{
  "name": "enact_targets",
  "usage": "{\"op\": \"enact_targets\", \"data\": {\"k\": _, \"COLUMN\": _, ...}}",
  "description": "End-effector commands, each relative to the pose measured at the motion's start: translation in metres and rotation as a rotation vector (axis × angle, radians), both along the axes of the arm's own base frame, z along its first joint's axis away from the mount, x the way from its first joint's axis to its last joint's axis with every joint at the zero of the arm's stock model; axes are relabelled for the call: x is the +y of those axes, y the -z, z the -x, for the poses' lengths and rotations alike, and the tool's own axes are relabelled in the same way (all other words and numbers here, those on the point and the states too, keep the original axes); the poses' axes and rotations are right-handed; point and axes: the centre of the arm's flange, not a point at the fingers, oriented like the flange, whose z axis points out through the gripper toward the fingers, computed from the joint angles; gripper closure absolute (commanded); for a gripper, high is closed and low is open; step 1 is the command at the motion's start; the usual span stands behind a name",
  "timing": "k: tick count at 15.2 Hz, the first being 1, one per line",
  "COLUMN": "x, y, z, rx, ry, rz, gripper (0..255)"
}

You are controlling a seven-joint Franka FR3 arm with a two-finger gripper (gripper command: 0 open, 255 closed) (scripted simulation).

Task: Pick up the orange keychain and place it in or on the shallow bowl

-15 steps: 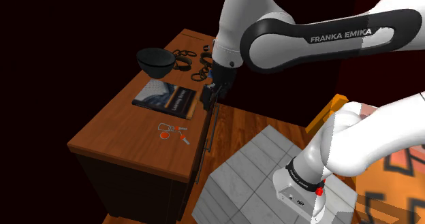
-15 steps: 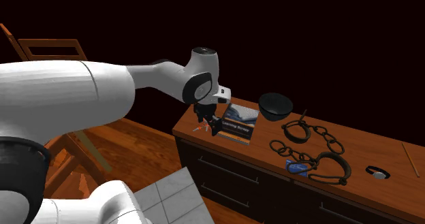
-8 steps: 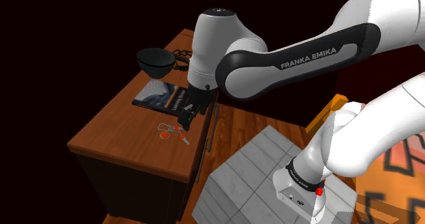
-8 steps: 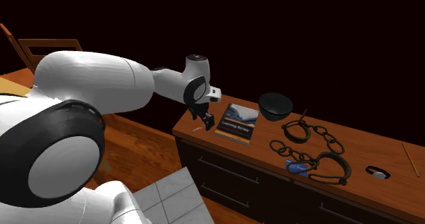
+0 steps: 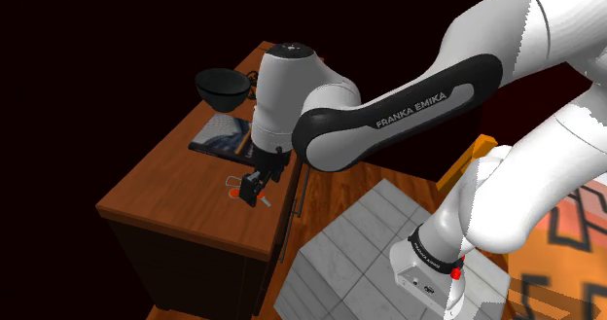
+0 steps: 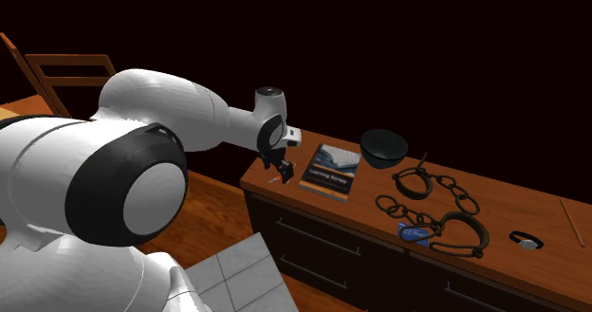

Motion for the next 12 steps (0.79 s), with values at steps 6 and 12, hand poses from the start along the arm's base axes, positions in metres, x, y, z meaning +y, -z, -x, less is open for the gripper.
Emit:
{"op": "enact_targets", "data": {"k": 6, "x": 0.0, "y": 0.0187, "z": 0.0001, "rx": 0.0, "ry": 0.0, "rz": 0.0, "gripper": 0}}
{"op": "enact_targets", "data": {"k": 12, "x": 0.0, "y": 0.0187, "z": 0.0001, "rx": 0.0, "ry": 0.0, "rz": 0.0, "gripper": 255}}
